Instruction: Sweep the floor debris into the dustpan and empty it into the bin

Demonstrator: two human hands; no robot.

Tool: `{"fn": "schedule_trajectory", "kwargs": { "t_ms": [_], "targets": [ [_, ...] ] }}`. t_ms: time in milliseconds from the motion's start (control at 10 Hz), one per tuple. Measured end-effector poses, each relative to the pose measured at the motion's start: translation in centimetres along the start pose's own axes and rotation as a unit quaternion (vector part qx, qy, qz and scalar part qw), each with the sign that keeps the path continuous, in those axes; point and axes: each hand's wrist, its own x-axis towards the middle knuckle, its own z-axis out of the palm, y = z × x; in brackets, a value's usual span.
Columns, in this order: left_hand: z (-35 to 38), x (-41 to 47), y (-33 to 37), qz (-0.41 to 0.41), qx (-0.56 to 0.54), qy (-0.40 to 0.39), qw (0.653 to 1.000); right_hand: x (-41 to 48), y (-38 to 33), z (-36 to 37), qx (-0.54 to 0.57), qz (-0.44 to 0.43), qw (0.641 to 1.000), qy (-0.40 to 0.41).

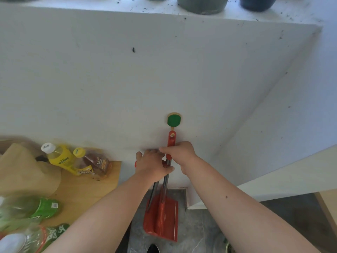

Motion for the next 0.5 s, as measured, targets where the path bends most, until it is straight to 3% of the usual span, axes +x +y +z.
{"fn": "schedule_trajectory", "kwargs": {
  "t_ms": [400, 500],
  "targets": [
    [-5.2, -3.7, -0.8, 0.012, 0.009, 0.041, 0.999, -3.4, 0.5, -2.3, -0.061, -0.084, 0.994, -0.037],
    [-5.5, -5.0, -0.6, 0.019, 0.017, 0.081, 0.996, -5.4, 0.5, -3.0, -0.128, -0.12, 0.984, -0.014]
  ]
}}
